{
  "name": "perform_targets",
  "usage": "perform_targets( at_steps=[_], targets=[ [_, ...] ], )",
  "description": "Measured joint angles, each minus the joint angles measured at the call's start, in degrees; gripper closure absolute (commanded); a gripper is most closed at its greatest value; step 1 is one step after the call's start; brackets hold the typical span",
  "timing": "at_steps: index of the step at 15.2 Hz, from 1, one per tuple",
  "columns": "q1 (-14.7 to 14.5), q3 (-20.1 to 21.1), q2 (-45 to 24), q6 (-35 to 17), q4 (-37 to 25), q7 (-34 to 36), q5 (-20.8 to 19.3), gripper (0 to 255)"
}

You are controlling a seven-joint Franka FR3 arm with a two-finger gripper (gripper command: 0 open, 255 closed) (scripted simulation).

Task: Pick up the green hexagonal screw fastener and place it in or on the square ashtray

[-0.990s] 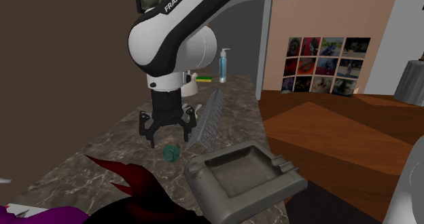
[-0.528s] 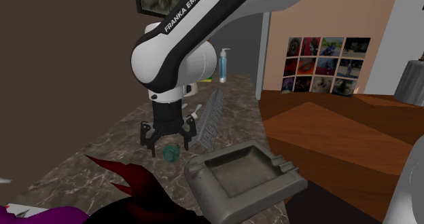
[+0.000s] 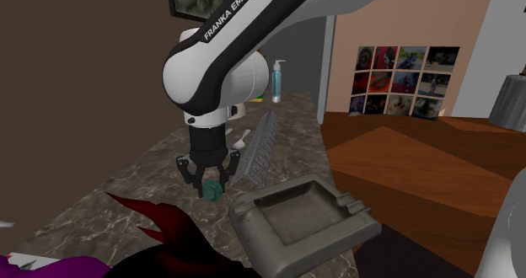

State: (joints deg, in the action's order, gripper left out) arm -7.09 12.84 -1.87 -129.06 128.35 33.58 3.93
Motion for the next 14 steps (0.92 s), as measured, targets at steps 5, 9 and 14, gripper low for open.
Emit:
perform_targets(
  at_steps=[5,9,14],
  targets=[
    [0.0,0.0,0.0,0.0,0.0,0.0,0.0,255],
    [0.0,0.0,0.6,0.9,-0.3,0.0,0.1,255],
    [0.1,-0.1,2.5,4.5,-2.1,-0.1,0.4,255]
  ],
)
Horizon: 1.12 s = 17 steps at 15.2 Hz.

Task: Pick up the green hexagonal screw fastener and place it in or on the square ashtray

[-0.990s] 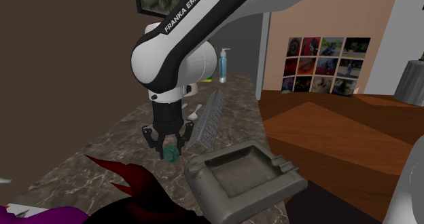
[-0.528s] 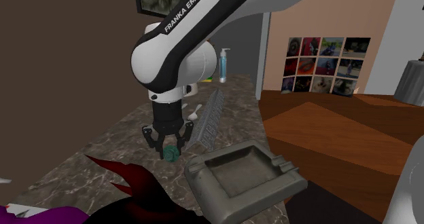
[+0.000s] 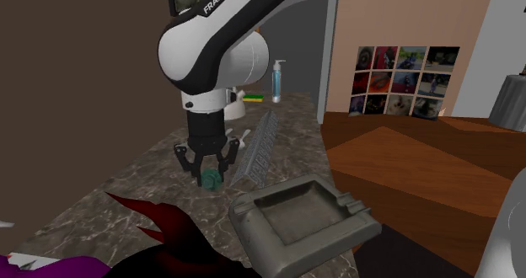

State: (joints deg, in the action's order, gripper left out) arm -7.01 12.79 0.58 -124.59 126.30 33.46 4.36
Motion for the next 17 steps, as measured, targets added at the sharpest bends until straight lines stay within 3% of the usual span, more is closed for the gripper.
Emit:
perform_targets(
  at_steps=[17],
  targets=[
    [0.3,-0.5,5.9,12.5,-6.7,-0.3,0.9,255]
  ],
)
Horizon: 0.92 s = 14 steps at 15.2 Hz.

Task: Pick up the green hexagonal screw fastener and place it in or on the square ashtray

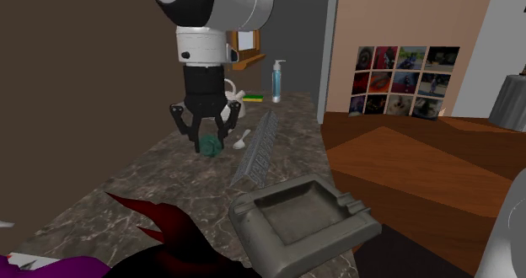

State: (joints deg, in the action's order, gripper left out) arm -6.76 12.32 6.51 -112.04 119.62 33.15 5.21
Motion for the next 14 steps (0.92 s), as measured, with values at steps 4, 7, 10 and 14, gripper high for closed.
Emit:
perform_targets(
  at_steps=[4,7,10,14],
  targets=[
    [0.1,-1.0,8.4,0.8,7.7,-1.9,1.6,255],
    [-0.1,-1.9,15.7,1.2,14.5,-3.4,2.6,255],
    [-0.4,-2.8,22.5,3.1,19.5,-4.4,3.2,255],
    [-0.6,-4.4,32.3,5.8,26.9,-6.0,3.4,255]
  ],
)
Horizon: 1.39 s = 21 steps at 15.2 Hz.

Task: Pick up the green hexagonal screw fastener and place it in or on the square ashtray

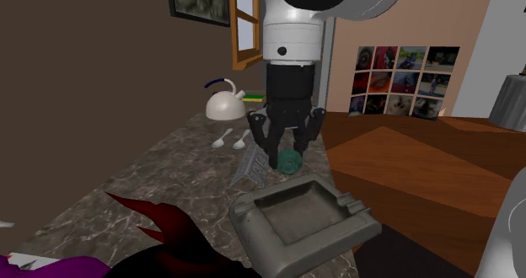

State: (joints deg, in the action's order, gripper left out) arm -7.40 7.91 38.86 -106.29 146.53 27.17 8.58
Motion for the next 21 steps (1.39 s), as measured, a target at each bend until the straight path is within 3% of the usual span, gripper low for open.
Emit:
perform_targets(
  at_steps=[4,17,21],
  targets=[
    [-0.3,-0.9,6.7,2.0,4.7,-0.7,0.0,255],
    [-0.7,0.1,4.5,-8.8,13.5,-1.4,1.1,255],
    [-0.8,0.2,4.3,-9.7,14.2,-1.4,1.3,255]
  ],
)
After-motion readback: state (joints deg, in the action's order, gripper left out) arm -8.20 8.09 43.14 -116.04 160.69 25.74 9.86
